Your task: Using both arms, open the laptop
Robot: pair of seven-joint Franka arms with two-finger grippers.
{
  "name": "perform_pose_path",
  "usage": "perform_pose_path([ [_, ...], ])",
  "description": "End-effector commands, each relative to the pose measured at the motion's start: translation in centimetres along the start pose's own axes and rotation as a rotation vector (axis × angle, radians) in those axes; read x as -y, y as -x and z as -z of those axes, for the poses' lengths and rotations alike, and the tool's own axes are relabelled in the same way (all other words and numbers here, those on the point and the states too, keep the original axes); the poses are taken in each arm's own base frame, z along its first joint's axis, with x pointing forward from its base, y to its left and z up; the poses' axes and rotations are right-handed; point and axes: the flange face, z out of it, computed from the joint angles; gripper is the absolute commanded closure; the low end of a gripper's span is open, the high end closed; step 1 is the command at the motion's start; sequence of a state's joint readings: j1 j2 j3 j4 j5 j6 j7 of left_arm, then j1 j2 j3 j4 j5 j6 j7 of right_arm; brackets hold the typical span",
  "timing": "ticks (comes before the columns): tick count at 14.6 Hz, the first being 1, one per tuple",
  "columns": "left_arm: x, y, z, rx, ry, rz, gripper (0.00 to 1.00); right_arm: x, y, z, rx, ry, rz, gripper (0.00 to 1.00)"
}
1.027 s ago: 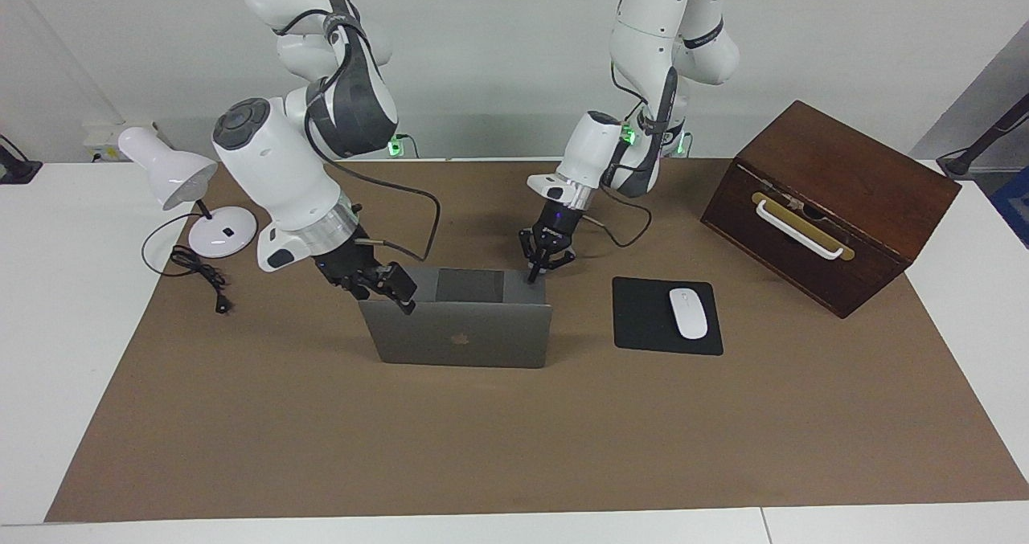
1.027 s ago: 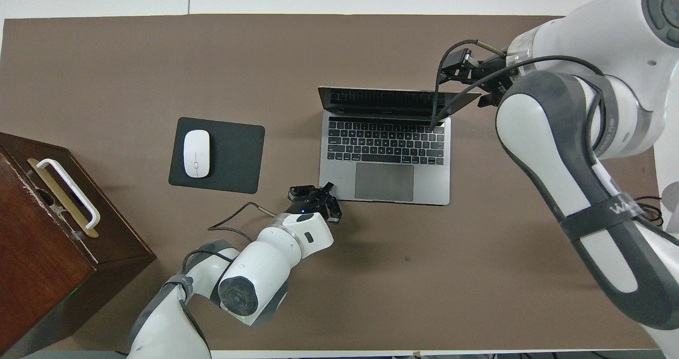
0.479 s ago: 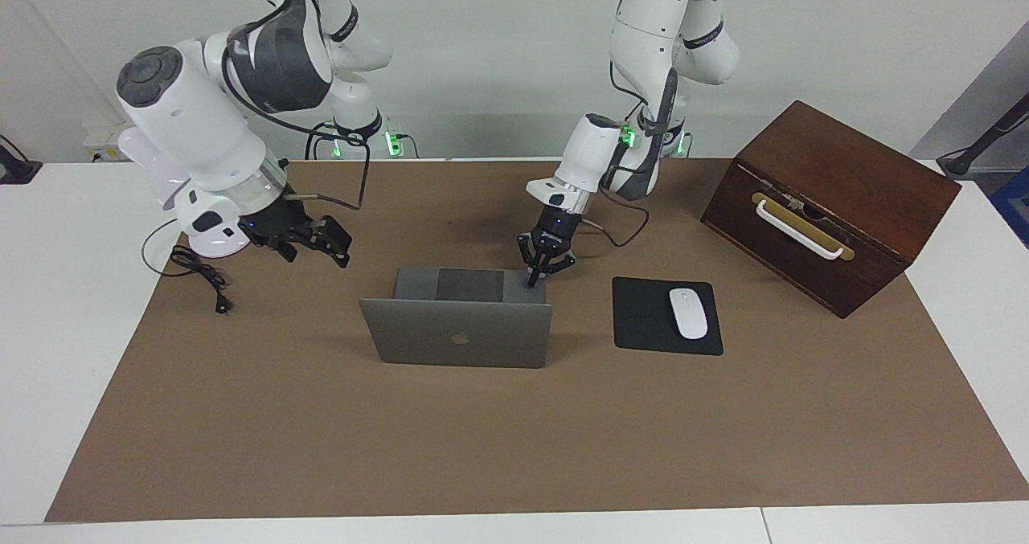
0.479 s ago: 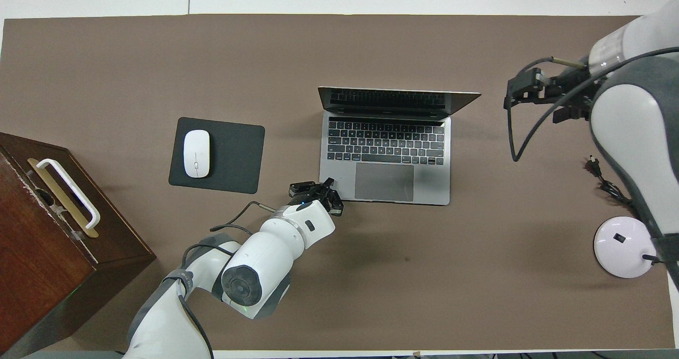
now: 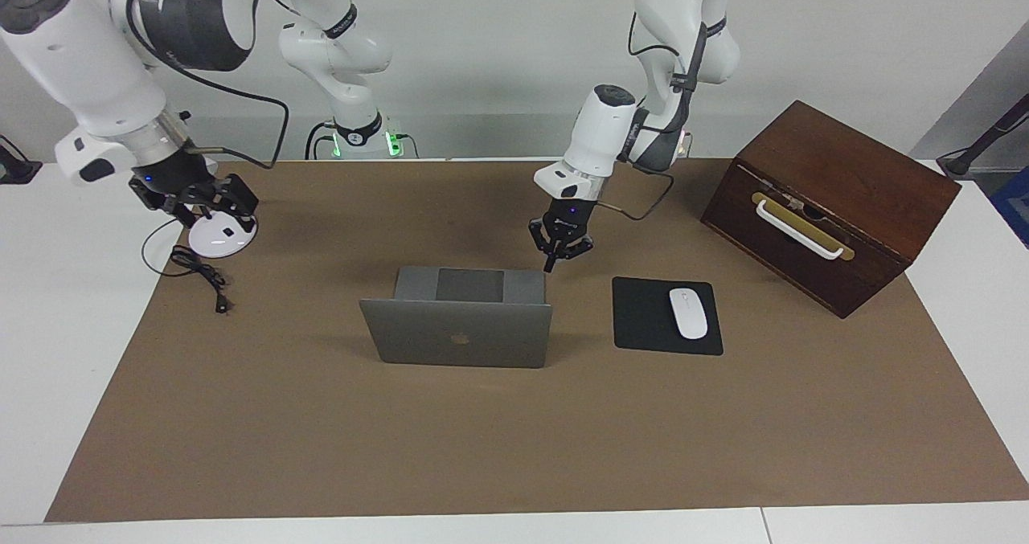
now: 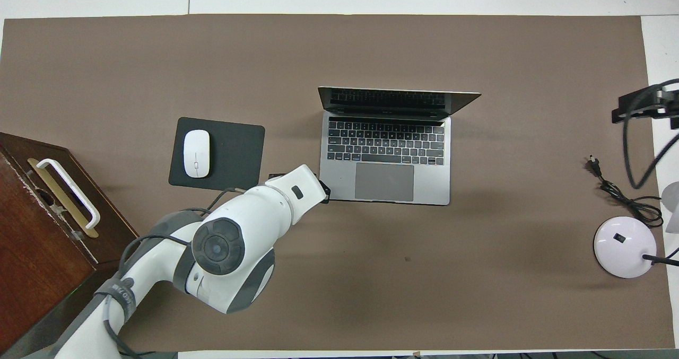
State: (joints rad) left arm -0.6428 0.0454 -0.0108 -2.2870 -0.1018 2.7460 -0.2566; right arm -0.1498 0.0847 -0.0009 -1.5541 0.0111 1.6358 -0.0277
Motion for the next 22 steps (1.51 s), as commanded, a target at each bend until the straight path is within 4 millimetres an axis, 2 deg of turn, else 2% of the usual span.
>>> perform_pose_path([
  [1, 1.0, -1.6, 3.1, 0.095, -0.026, 0.039, 1.0, -3.4, 1.3, 1.0, -0.003, 0.02, 0.047, 0.0],
  [3, 2.1, -3.0, 5.0, 0.175, -0.049, 0.064, 1.0, -4.4, 1.6, 1.3, -0.006, 0.019, 0.046, 0.0],
  [4, 2.5, -3.6, 5.8, 0.214, -0.059, 0.072, 1.0, -4.3, 2.3, 1.7, -0.011, 0.02, 0.043, 0.0],
  [5, 2.8, -4.0, 7.1, 0.243, -0.066, 0.078, 1.0, -4.2, 3.2, 1.2, 0.004, 0.015, 0.029, 0.0],
  [6, 4.3, -4.6, 8.2, 0.266, -0.077, 0.107, 1.0, -4.0, 4.1, 0.9, 0.004, 0.016, 0.009, 0.0],
  [8, 5.9, -5.0, 11.7, 0.279, -0.084, 0.13, 1.0, -3.1, 4.3, 0.3, 0.014, 0.01, -0.02, 0.0],
  [11, 9.8, -5.3, 16.8, 0.284, -0.099, 0.19, 1.0, -2.6, 4.1, 0.0, 0.004, 0.012, -0.021, 0.0],
  [12, 10.4, -5.7, 18.0, 0.295, -0.099, 0.186, 1.0, -2.4, 3.9, 0.1, -0.018, 0.012, -0.016, 0.0],
  [14, 12.5, -6.7, 20.6, 0.305, -0.107, 0.217, 1.0, 0.0, 3.7, 0.1, -0.026, 0.006, 0.02, 0.0],
  [15, 13.6, -7.1, 21.7, 0.303, -0.112, 0.236, 0.58, 0.5, 3.6, 0.1, -0.024, 0.005, 0.014, 0.0],
  [16, 14.5, -7.3, 22.6, 0.304, -0.121, 0.254, 0.11, 0.5, 3.6, 0.1, -0.024, 0.005, 0.01, 0.0],
  [17, 15.8, -7.4, 23.3, 0.305, -0.13, 0.275, 0.0, 0.5, 3.6, 0.1, -0.024, 0.005, 0.016, 0.0],
  [22, 21.0, -8.5, 27.6, 0.264, -0.212, 0.257, 0.0, 0.9, 3.6, 0.0, -0.024, 0.004, 0.019, 0.0],
])
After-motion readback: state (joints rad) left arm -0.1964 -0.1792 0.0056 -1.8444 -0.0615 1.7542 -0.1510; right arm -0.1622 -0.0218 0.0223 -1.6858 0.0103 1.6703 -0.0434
